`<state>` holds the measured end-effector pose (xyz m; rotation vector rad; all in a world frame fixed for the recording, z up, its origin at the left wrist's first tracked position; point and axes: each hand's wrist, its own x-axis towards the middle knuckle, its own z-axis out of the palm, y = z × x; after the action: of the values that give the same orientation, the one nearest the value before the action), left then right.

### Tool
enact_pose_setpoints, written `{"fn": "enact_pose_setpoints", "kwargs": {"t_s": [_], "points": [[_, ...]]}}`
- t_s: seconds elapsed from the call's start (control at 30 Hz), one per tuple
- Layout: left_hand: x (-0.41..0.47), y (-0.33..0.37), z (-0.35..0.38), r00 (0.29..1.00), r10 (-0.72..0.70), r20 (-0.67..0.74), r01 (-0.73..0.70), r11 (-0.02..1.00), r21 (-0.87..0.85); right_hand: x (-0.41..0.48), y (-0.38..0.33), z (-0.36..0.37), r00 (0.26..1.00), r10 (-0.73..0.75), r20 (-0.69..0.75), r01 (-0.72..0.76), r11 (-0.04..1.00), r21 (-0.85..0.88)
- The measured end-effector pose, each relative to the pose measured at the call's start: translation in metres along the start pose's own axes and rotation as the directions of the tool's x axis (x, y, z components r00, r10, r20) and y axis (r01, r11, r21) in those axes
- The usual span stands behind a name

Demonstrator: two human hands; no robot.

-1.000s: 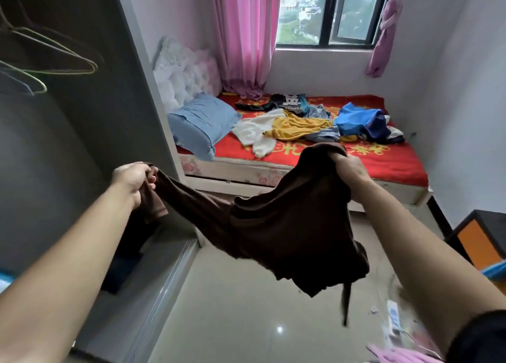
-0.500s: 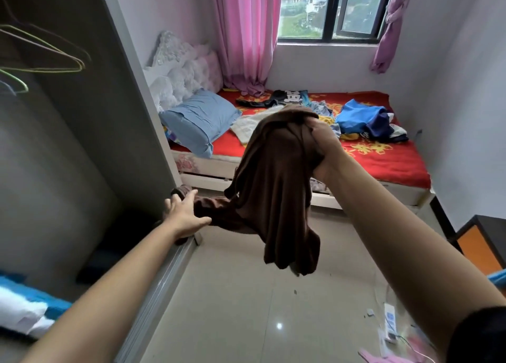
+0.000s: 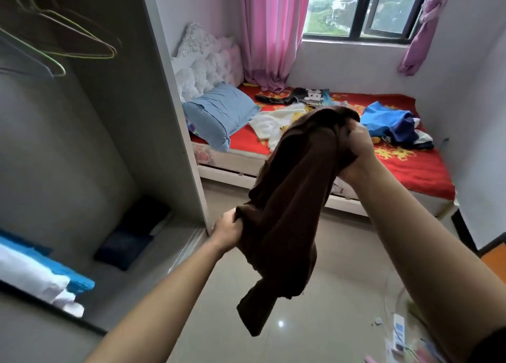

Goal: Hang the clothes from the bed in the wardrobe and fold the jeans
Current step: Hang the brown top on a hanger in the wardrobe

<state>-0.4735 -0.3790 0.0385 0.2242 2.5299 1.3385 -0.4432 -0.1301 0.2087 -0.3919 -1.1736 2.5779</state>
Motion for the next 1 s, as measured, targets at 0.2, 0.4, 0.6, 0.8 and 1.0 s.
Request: {"fn": "enact_pose_setpoints", "kwargs": {"t_s": [0.2,0.4,0.6,0.8,1.0], "points": [[0.01,0.032,-0.079,0.992,0.022,-0.128,-0.026,0.999,-0.03,0.019,0.051,-0.097,0.884,0.018,-0.468,-0.327,0.737,-0.591],[0.005,0.084,-0.104,0.998,0.055,0.018,-0.055,0.998,-0.01,-0.021,0.12,-0.068,0.968,0.249,-0.031,-0.122,0.358,-0.926],[-0.007,0.095,-0.117,0.996,-0.023,0.085,0.033,0.992,-0.119,-0.061,0.178,-0.002,0.851,0.306,0.427,0.24,0.497,-0.834],[-0.014,0.055,-0.181,0.99,-0.046,0.135,0.038,0.997,0.064,-0.048,0.172,0.032,0.948,-0.043,0.316,0.284,0.565,-0.775],[-0.028,-0.009,-0.238,0.996,-0.061,0.064,0.046,0.975,0.219,-0.046,0.163,0.111,0.902,-0.007,0.431,0.374,0.51,-0.775]]}}
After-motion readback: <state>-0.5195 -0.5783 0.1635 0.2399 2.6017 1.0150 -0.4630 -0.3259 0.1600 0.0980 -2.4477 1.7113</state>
